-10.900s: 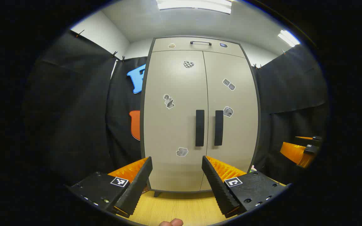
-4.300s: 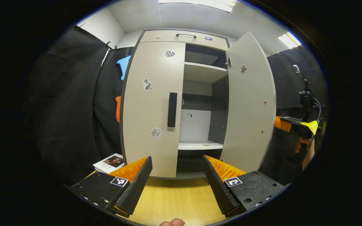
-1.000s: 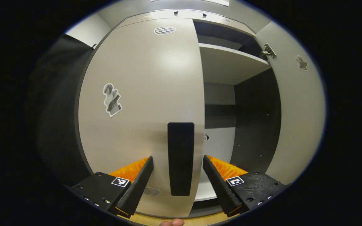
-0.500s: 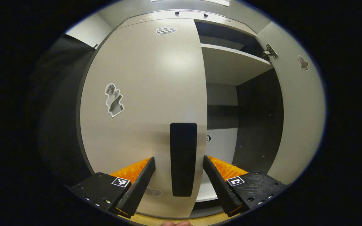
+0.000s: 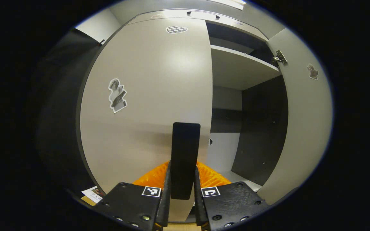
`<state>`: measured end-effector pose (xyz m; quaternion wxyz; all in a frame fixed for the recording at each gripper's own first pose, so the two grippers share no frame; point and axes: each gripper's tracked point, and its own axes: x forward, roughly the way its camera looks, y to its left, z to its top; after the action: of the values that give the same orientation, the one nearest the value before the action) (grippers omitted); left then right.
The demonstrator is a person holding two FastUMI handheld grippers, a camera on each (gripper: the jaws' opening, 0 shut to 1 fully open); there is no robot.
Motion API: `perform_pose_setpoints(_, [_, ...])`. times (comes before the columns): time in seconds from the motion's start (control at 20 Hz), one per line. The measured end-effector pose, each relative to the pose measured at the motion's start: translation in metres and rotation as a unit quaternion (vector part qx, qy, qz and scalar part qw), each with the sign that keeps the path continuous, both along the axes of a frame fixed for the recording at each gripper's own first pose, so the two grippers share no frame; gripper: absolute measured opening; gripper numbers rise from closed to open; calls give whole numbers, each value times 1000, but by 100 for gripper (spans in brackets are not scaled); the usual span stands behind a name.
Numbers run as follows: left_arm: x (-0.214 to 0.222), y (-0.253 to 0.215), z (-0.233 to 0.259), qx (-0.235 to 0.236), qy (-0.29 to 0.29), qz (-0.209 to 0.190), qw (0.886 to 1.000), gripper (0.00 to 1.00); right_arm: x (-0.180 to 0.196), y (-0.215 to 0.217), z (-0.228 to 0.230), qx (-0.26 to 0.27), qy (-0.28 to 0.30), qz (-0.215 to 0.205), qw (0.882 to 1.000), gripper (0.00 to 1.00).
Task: Open the right door of the double-door shoe cabinet with the right hand, and open the left door with the left hand.
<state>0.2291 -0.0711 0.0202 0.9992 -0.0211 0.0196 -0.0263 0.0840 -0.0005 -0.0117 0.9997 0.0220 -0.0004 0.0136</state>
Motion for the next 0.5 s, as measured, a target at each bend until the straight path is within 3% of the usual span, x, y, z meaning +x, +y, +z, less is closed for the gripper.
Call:
perform_pose_setpoints(0.25, [2,1,1,17,-13,11,1000,9,-1,2,1,-2,-1,3,1000,89])
perform_pose_setpoints(0.5, [-2,1,1,16,-12,9,1000,6,-5,-1,3,-9,-4,-6,1000,89])
